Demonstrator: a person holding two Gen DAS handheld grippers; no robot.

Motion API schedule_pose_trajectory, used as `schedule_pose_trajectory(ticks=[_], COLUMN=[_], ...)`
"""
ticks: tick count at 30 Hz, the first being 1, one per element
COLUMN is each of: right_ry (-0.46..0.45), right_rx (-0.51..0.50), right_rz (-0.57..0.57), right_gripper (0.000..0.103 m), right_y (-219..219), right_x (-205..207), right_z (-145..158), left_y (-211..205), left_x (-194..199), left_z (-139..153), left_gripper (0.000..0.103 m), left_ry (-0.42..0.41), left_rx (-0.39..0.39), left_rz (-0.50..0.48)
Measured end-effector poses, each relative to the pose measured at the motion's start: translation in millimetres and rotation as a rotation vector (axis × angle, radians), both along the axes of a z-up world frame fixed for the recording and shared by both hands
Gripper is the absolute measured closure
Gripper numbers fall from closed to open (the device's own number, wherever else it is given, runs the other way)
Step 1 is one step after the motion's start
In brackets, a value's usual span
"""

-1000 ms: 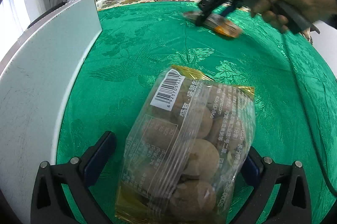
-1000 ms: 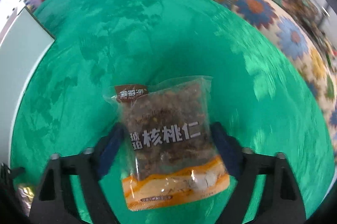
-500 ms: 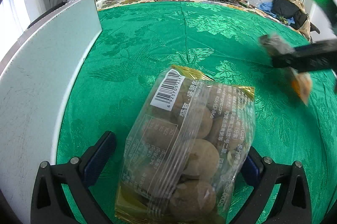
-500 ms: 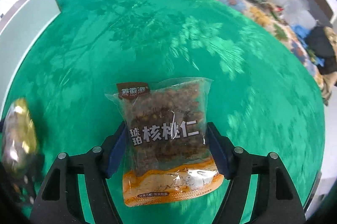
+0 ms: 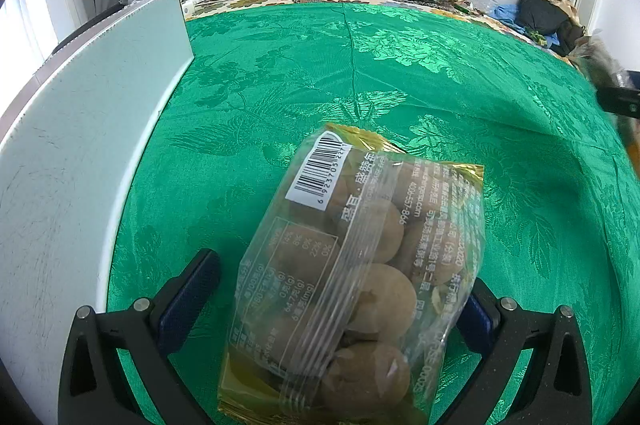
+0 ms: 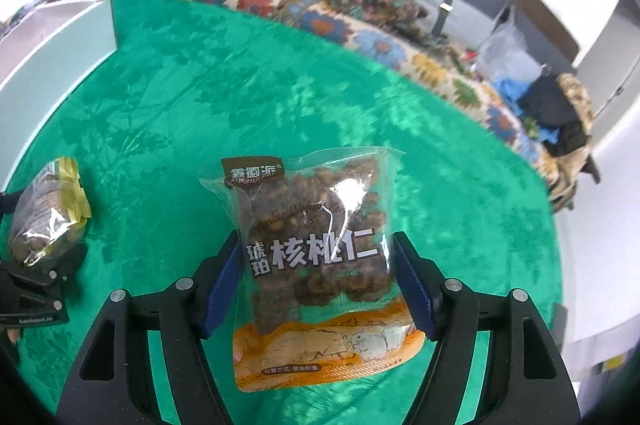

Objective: Organize snacks
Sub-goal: 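Lift both packs and carry them toward the white box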

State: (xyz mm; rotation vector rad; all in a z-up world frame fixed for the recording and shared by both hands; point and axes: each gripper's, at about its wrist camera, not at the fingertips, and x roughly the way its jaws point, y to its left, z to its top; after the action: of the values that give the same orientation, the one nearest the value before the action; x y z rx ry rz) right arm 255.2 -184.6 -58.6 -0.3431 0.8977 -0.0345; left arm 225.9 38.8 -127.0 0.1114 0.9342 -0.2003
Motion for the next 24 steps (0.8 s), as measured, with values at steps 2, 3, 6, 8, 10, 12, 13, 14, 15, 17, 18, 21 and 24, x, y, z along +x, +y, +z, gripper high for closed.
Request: schedule_pose_trajectory(ticks=[2, 3, 6, 8, 10, 12, 13, 14, 15, 17, 18, 21, 24], right_ry=[-0.011, -0.013, -0.013, -0.004, 0.017, 0.029, 0.032, 0.031, 0.029, 0.03, 0.034, 0.048, 0.079], right_rx=[-0.014, -0.015, 0.015, 0.094, 0.227, 0.376, 0.441, 0.487, 0.523, 0.589, 0.623, 0.687, 0.744], right_rz=[0.002, 0.001, -0.007, -0.01, -0.011, -0.012, -0.015, -0.017, -0.014, 0.004, 0.028, 0.124, 0.264], right_gripper=[0.029, 0.029, 0.029, 0.029, 0.029, 0.029, 0.029, 0.029, 0.029, 0.029, 0.029, 0.029, 0.029], right_y=[-1, -2, -7, -12, -19, -25, -26, -26, -24, -14, -4, 41, 113], right_x=[-7, -12, -23, -31, -39, -46, -49, -52, -54, -59, -60, -61, -62], right_z=[5, 6, 7, 9, 15, 23, 29, 35, 40, 53, 63, 87, 108], left_y=[0, 0, -2, -5, -2, 5, 12, 17, 24, 47, 65, 112, 174], left_x=[0, -1, -6, -12, -15, -23, -31, -36, -43, -60, -71, -90, -103], left_z=[0, 0, 5, 9, 14, 22, 34, 43, 57, 92, 116, 160, 180], left_gripper=[0.0, 0.0, 0.028, 0.047, 0.052, 0.052, 0.052, 0.052, 0.052, 0.051, 0.051, 0.049, 0.046], left_ry=[0.001, 0.006, 0.016, 0.028, 0.074, 0.091, 0.096, 0.098, 0.098, 0.079, 0.052, -0.023, -0.068], left_rx=[0.001, 0.004, -0.002, 0.003, -0.051, -0.124, -0.177, -0.213, -0.271, -0.37, -0.408, -0.38, -0.244], left_rz=[0.001, 0.002, -0.032, -0.057, -0.067, -0.044, -0.02, -0.009, 0.006, 0.029, 0.045, 0.102, 0.222])
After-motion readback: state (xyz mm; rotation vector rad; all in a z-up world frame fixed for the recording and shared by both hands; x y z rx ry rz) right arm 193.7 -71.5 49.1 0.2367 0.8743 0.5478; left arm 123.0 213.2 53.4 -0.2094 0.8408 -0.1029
